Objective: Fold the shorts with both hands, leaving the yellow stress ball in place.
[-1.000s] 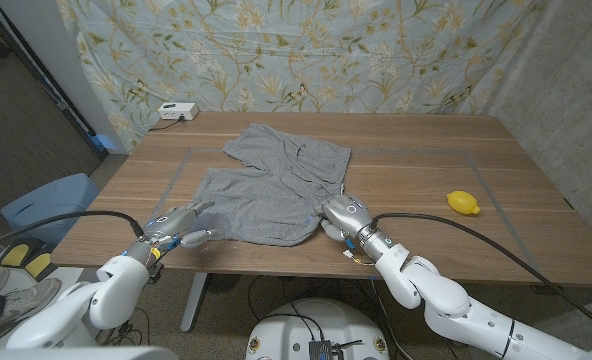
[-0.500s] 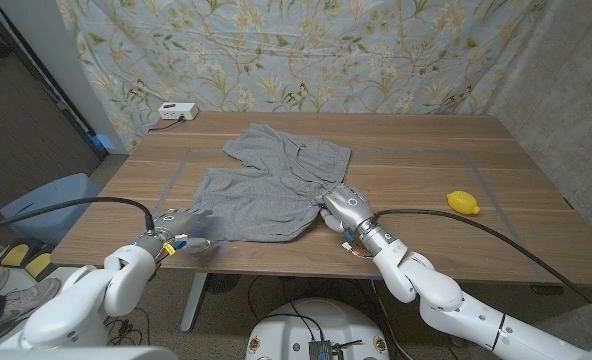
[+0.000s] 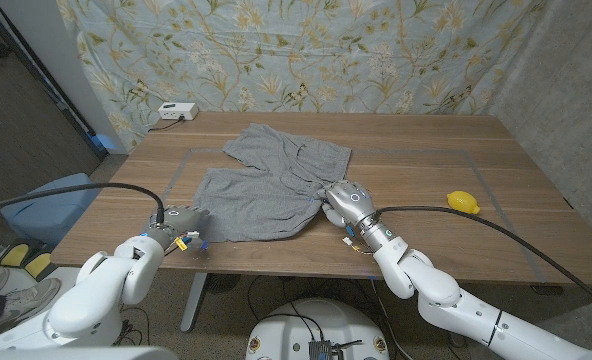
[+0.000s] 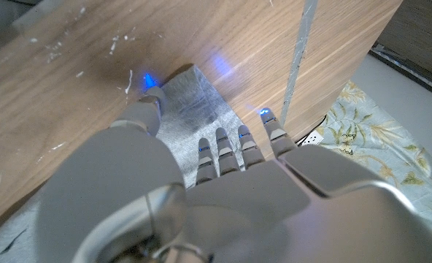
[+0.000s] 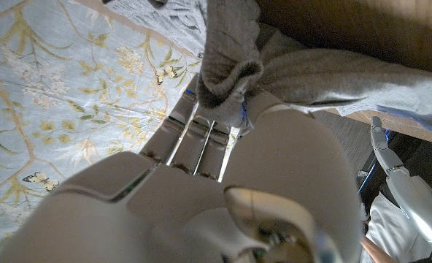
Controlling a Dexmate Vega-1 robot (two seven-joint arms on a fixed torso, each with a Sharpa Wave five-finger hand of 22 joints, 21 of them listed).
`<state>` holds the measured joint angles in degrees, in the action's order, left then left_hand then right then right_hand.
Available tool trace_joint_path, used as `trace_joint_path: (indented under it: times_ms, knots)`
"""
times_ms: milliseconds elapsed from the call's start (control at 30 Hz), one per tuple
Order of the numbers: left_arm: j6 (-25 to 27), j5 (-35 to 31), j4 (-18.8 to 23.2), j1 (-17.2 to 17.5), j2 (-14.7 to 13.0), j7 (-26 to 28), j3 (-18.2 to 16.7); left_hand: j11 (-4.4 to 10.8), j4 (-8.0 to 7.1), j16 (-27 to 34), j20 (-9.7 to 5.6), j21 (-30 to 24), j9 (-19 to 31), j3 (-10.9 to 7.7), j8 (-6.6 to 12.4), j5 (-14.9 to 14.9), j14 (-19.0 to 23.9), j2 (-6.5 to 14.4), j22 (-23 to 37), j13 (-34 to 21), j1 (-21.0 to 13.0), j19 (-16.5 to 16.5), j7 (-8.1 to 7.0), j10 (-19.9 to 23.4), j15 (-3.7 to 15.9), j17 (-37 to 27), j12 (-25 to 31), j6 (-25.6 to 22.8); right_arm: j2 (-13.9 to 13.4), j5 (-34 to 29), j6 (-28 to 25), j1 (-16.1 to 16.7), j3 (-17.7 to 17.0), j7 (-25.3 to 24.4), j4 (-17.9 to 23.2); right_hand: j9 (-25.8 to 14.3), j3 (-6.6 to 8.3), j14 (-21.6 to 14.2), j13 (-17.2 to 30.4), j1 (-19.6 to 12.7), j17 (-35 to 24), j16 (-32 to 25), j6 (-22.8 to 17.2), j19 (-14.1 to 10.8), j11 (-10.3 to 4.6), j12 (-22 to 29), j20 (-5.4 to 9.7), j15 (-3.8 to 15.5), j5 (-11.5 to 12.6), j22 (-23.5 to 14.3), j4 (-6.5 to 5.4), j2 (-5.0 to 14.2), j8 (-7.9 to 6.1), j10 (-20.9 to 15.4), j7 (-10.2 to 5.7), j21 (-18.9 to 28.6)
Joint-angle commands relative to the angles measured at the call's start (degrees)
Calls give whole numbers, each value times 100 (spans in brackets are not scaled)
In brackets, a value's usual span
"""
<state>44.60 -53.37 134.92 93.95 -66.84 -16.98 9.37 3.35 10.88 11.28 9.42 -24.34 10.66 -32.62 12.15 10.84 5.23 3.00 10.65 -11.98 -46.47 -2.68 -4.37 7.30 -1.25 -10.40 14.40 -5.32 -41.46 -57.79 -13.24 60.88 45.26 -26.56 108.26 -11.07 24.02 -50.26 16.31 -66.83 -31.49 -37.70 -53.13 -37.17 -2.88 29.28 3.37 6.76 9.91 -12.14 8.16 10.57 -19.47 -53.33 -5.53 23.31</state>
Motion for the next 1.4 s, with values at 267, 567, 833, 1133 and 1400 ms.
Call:
trace_joint_path:
  times_ms: [267, 567, 833, 1133, 1400]
  knots:
    - [38, -240, -565, -1418, -145, -224, 1453, 404, -56, 91, -68, -23, 21, 40, 73, -71, 356, -148, 31, 13, -548, -251, -180, 269, 249, 12, 35, -260, -96, 92, -34, 14, -66, -114, 71, -34, 34, -69, 82, -65, -55, 34, -67, -18, -35, 56, 112, 603, 7, -14, -30, -10, 27, -73, 0, 62]
    - [48, -467, -861, -1691, 100, 337, 1879, 512, -214, 297, -199, -172, 39, 341, 452, -70, 1195, 431, 70, 47, -866, -707, -413, 1770, 651, -23, 383, -1960, -96, 112, -38, 4, -91, -115, 70, -36, 34, -82, 110, -67, -84, 48, -78, -8, -23, 73, 110, 599, 4, -16, -40, -16, 46, -74, -9, 88]
    - [22, -160, -1080, -1473, 364, 1660, 1771, 370, -688, 577, -267, -424, 86, -31, 859, -80, 2560, 855, 102, 21, -780, -1069, -204, 3510, 1068, -58, 790, -3888, -66, 149, 53, -56, -81, -195, -20, -39, 42, -80, 138, -80, -108, 74, -84, 4, -35, 85, 109, 602, 4, -17, -42, -19, 67, -66, -11, 114]
    - [-57, 422, -1030, -1046, 705, 3311, 1361, 476, -993, 1133, -443, -681, 358, -254, 1169, 35, 3501, 928, 147, -458, -993, -1308, 208, 4485, 1333, -528, 1359, -4425, -53, 238, 80, 4, -170, -500, -14, -42, 42, -93, 166, -86, -137, 92, -106, 8, -38, 103, 116, 602, 3, -18, -48, -24, 83, -76, -13, 146]
    - [-283, 892, -604, -582, 702, 4124, 821, 526, -1194, 1087, -452, -815, 767, -350, 1516, 283, 3575, 842, 164, -1097, -1125, -1304, 127, 4545, 1394, -771, 1867, -4514, -71, 389, 57, 306, -427, -1161, 223, -46, 42, -148, 196, -114, -182, 81, -161, -28, -12, 146, 106, 612, 4, -19, -29, -41, 85, -150, 32, 198]
